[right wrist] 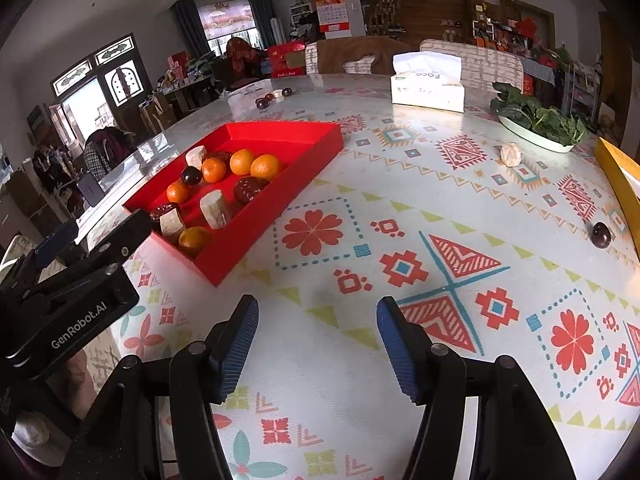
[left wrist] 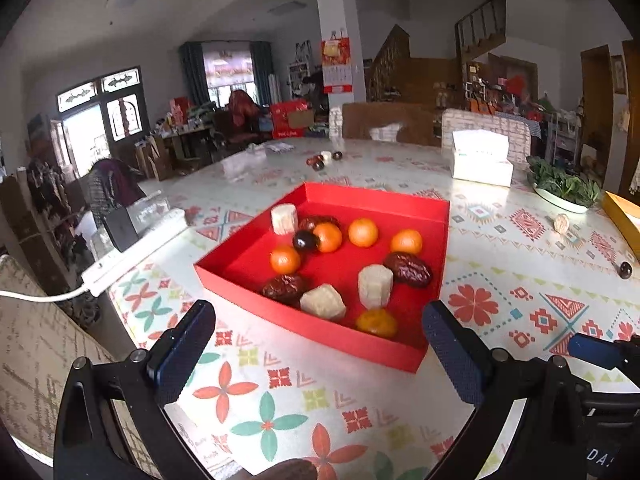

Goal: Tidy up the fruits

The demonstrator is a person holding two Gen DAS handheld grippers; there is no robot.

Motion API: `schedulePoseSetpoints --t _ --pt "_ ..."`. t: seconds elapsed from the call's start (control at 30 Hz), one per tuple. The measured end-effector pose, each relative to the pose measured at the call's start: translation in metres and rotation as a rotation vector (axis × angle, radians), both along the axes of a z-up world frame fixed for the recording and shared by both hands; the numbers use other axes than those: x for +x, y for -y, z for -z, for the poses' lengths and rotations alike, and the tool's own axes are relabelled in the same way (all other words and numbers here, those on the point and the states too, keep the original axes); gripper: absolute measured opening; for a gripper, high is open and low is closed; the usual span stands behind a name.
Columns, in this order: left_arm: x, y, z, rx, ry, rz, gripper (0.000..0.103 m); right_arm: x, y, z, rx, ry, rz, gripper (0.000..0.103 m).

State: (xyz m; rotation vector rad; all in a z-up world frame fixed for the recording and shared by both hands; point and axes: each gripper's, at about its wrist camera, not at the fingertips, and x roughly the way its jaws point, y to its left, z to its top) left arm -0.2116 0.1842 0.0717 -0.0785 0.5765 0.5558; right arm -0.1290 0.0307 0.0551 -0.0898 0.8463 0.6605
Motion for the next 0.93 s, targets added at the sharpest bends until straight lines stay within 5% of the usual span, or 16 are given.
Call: schedulePoseSetpoints --t 0.93 --pt "0.004 -0.027 -0.003 -0.038 -0.019 -0.017 0.103 0.002 -0.043 -0.007 -0.039 0.034 -0.049 0.070"
